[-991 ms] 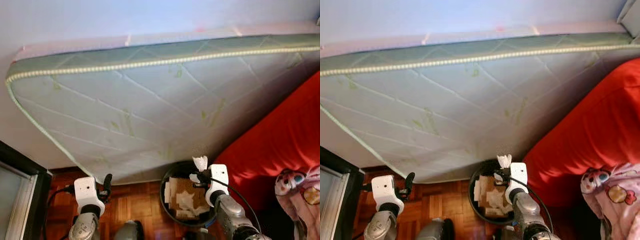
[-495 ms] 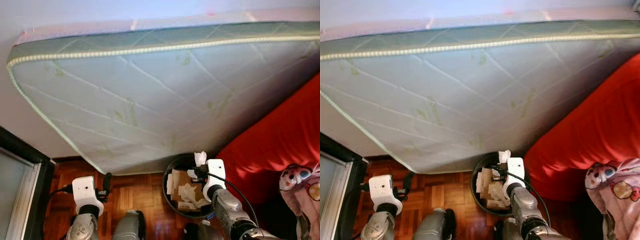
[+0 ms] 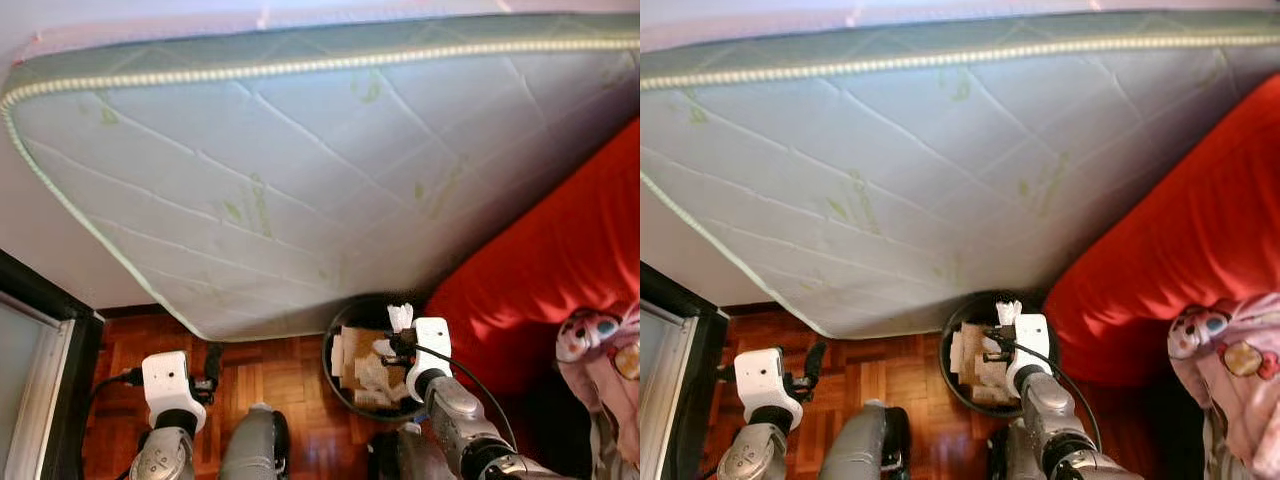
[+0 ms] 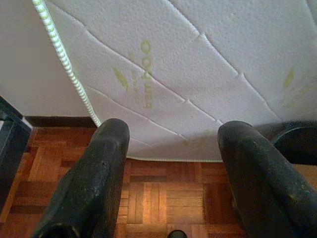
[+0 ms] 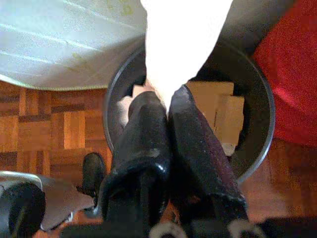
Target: Clean up the room
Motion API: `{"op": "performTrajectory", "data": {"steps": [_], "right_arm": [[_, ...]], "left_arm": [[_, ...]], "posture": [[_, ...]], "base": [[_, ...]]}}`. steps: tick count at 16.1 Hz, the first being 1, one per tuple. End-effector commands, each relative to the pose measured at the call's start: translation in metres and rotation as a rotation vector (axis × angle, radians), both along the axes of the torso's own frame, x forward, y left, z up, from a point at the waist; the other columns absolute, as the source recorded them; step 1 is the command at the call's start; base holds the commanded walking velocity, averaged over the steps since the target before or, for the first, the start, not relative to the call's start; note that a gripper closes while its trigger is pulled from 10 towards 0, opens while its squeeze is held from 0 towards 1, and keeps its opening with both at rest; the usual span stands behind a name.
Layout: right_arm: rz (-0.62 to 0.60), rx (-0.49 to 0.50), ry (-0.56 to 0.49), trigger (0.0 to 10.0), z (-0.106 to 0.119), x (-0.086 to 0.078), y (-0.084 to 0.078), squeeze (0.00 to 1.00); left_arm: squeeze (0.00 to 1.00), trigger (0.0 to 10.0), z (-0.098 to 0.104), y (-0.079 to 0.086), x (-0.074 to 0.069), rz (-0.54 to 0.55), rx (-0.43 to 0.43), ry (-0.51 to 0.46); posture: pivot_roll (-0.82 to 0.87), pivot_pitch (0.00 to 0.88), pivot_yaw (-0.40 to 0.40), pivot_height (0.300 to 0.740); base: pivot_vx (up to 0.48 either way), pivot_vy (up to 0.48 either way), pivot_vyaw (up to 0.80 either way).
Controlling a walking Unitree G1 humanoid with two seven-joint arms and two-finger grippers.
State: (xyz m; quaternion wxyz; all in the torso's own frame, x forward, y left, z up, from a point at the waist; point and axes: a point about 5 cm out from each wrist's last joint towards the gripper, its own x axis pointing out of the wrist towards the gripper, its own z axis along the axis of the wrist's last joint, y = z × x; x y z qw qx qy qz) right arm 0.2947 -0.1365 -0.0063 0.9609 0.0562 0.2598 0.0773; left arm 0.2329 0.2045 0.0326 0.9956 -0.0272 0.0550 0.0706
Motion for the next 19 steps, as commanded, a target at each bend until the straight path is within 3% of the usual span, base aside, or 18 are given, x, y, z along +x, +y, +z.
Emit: {"op": "performTrajectory", "data": {"steps": [1, 6, 10, 17, 18, 19], "right_arm": [[0.005, -0.007, 0.012, 10.0, -0.002, -0.001, -0.001, 0.0], [0.059, -0.019, 0.0, 10.0, 0.009, 0.011, 0.01, 0.0], [0.099, -0.09, 0.011, 10.0, 0.019, 0.022, 0.017, 0.0], [0.063, -0.126, 0.08, 10.0, 0.012, 0.017, 0.014, 0.0], [0.076, -0.126, 0.089, 10.0, 0.01, 0.015, 0.016, 0.16], [0.09, -0.137, 0.096, 10.0, 0.009, 0.014, 0.017, 0.16]], "left_arm": [[0.0, 10.0, -0.004, 0.001, -0.007, 0.013, -0.005, 0.031], [0.0, 10.0, 0.003, 0.0, -0.014, 0.017, -0.004, 0.027], [0.0, 10.0, 0.017, -0.005, -0.02, 0.024, -0.013, 0.004], [0.0, 10.0, 0.039, -0.009, -0.034, 0.023, -0.007, -0.015], [0.0, 10.0, 0.04, -0.009, -0.035, 0.024, -0.007, -0.012], [0.0, 10.0, 0.041, -0.008, -0.036, 0.024, -0.006, -0.007]], "posture": [[0.2, 0.314, -0.001, 0.648], [0.23, 0.357, 0.001, 0.648], [0.27, 0.397, -0.01, 0.648], [0.31, 0.477, -0.001, 0.648], [0.31, 0.482, 0.002, 0.648], [0.31, 0.485, 0.003, 0.648]], "base": [[0.0, 0.0, 0.0], [0.0, 0.0, 0.0], [0.0, 0.0, 0.0], [0.0, 0.0, 0.0], [0.0, 0.0, 0.0], [0.0, 0.0, 0.0]]}}
